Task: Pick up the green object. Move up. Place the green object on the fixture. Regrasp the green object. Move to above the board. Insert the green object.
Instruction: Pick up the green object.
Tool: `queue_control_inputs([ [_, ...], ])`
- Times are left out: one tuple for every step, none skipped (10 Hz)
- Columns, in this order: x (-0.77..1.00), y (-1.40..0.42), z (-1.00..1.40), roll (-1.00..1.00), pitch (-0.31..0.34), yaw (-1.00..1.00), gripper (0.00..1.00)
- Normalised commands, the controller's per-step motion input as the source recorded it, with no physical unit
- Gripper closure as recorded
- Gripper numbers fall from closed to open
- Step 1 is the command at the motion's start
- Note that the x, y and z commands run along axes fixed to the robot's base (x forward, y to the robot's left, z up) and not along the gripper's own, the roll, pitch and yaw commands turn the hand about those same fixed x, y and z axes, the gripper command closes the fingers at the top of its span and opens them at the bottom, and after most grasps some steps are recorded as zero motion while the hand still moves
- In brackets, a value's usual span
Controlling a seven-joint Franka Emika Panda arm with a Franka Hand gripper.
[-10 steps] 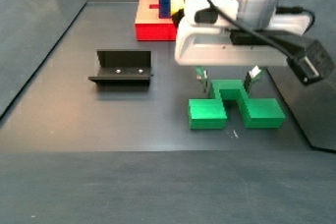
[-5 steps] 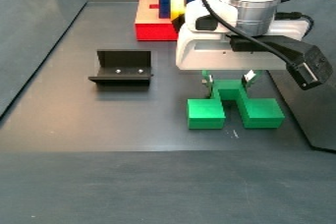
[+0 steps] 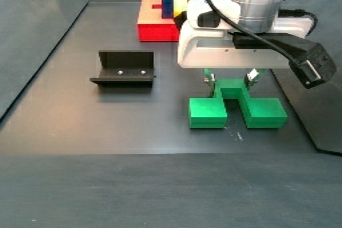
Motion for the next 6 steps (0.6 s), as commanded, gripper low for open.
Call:
queue_control_inputs([
  [0.00,0.00,0.00,0.00,0.000,0.00,1.00],
  [0.00,0.00,0.00,0.00,0.000,0.00,1.00],
  [0.00,0.00,0.00,0.00,0.000,0.00,1.00],
  [0.00,0.00,0.00,0.00,0.000,0.00,1.00],
  [0.00,0.00,0.00,0.00,0.000,0.00,1.00],
  [0.00,0.00,0.00,0.00,0.000,0.00,1.00],
])
